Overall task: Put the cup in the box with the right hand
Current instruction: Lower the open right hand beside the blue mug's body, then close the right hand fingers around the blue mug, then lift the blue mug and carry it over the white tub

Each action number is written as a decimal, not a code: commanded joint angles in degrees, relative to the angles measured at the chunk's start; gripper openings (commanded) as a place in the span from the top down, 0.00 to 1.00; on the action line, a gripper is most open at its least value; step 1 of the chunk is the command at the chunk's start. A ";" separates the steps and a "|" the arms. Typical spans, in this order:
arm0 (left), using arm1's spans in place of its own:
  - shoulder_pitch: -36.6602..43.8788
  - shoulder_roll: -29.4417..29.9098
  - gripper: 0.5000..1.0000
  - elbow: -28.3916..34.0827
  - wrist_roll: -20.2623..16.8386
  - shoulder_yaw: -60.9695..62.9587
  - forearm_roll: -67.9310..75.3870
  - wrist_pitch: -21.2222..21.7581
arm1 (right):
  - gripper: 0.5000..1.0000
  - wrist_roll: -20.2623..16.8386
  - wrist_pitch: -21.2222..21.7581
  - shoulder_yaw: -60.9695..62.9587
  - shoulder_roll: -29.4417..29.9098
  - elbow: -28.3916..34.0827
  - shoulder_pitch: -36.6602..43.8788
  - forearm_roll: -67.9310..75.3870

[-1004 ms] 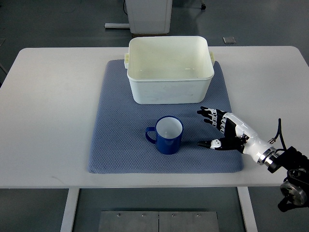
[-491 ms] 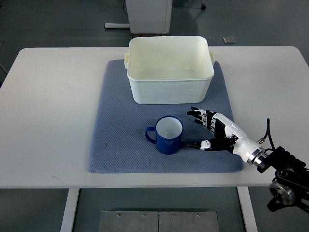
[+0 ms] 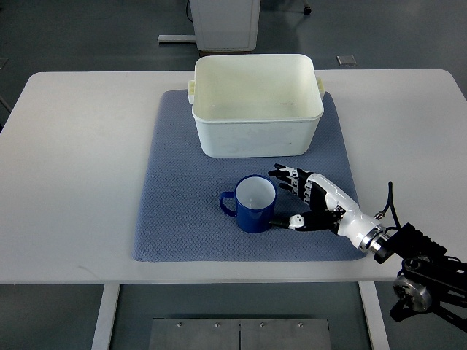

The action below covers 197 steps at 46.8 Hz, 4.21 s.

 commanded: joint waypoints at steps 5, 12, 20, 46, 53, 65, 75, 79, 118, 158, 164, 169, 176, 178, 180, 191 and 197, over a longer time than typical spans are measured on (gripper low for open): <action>0.00 0.00 0.00 -0.06 0.07 0.00 0.00 0.03 | 0.00 -0.03 -1.42 -1.47 0.10 -0.20 1.25 0.00; 0.00 0.00 0.00 -0.06 0.07 0.00 0.00 0.03 | 0.00 -0.20 -1.60 -1.82 1.15 -0.64 1.43 0.08; 0.00 0.00 0.00 -0.06 0.07 0.00 0.00 -0.06 | 0.00 -0.73 -1.68 -1.82 2.29 -0.99 1.61 0.08; 0.00 0.00 0.00 0.02 0.07 0.00 0.00 0.03 | 0.00 -1.08 -2.74 -4.10 5.37 -3.19 3.63 0.26; 0.00 0.00 0.00 -0.06 -0.02 0.00 0.00 0.03 | 0.00 -1.35 -3.00 -4.19 6.42 -3.89 3.80 0.35; 0.00 0.00 0.00 0.02 -0.02 0.00 0.00 -0.06 | 0.00 -1.96 -3.00 -4.19 8.09 -4.95 4.59 0.61; 0.00 0.00 0.00 0.02 0.07 0.00 0.00 0.03 | 0.04 -2.31 -3.00 -4.46 8.80 -5.12 5.03 0.61; 0.00 0.00 0.00 0.02 0.07 0.00 0.00 0.03 | 0.12 -2.31 -3.00 -6.03 8.80 -5.21 5.91 0.61; 0.00 0.00 0.00 -0.06 -0.02 0.00 0.00 -0.06 | 1.00 -1.09 -5.90 -7.53 8.80 -4.95 7.85 0.88; 0.00 0.00 0.00 0.02 0.07 0.00 0.08 0.03 | 1.00 3.05 -10.30 -5.34 7.04 3.75 6.44 1.31; 0.00 0.00 0.00 -0.06 0.07 0.00 0.00 -0.06 | 1.00 2.87 -10.56 -5.25 7.74 3.93 9.69 1.32; 0.00 0.00 0.00 -0.06 0.07 0.00 0.00 0.03 | 1.00 2.70 -10.65 -5.25 8.18 3.84 13.20 1.84; 0.00 0.00 0.00 0.02 -0.02 0.00 0.00 0.03 | 1.00 2.61 -10.65 -5.25 8.27 3.05 18.47 6.32; 0.00 0.00 0.00 -0.06 -0.02 0.00 0.00 0.03 | 1.00 2.52 -10.65 -5.25 8.27 2.88 19.97 7.46; 0.00 0.00 0.00 0.02 -0.02 0.00 0.08 0.03 | 1.00 2.26 -10.65 -5.34 8.36 2.35 21.29 8.34; 0.00 0.00 0.00 0.02 0.07 0.00 0.00 -0.06 | 1.00 0.15 -10.56 -5.60 8.36 -1.78 27.62 13.44; 0.00 0.00 0.00 -0.06 -0.02 0.00 0.00 0.03 | 1.00 -0.64 -10.30 -5.69 9.50 -5.29 29.90 15.81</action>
